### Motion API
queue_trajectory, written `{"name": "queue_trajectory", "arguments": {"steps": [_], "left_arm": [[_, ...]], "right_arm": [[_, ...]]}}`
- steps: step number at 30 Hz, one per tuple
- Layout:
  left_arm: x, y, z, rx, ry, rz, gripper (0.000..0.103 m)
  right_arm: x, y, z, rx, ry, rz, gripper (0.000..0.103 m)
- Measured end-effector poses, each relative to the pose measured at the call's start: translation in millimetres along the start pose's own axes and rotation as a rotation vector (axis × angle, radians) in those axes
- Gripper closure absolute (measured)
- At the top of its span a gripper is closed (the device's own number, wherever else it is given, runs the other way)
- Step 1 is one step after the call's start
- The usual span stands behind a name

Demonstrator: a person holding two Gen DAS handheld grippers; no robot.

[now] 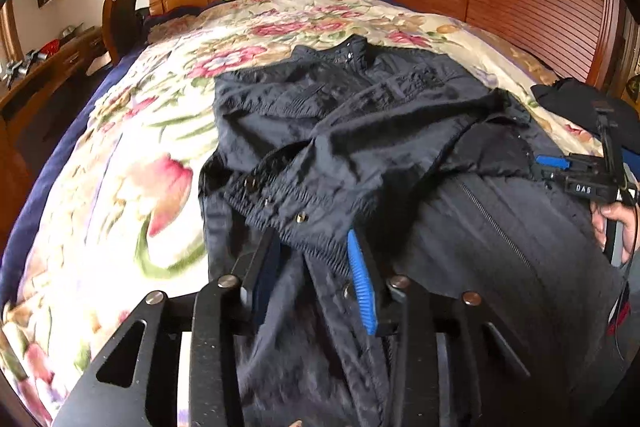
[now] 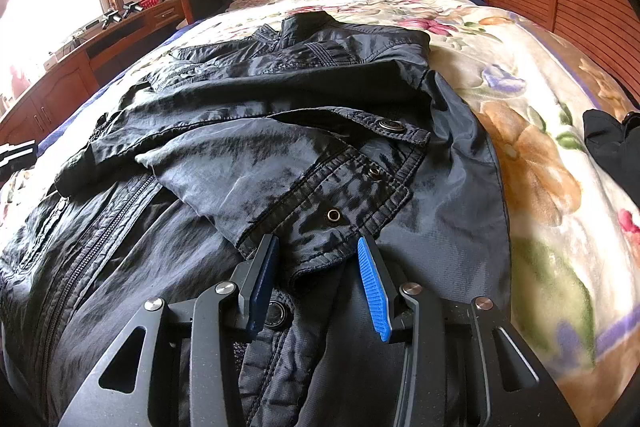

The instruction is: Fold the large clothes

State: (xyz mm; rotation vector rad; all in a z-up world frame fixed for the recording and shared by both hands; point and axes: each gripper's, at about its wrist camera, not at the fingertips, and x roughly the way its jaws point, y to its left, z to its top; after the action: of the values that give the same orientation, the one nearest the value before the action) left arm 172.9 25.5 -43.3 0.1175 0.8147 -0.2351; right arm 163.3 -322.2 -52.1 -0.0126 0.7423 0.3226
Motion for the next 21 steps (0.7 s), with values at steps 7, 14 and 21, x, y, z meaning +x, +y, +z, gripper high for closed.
{"name": "queue_trajectory", "arguments": {"steps": [7, 14, 21], "left_arm": [[4.1, 12.8, -26.3, -0.048, 0.049, 0.009, 0.06], [-0.2, 23.3, -36.6, -0.079, 0.059, 0.014, 0.06], [0.2, 24.7, -47.1, -0.067, 0.095, 0.033, 0.059]], "right_arm": [[-0.2, 0.9, -0.1, -0.002, 0.001, -0.001, 0.061], [0.1, 1.7, -0.2, -0.003, 0.002, -0.001, 0.061], [0.1, 1.9, -0.1, -0.002, 0.002, -0.001, 0.06]]}}
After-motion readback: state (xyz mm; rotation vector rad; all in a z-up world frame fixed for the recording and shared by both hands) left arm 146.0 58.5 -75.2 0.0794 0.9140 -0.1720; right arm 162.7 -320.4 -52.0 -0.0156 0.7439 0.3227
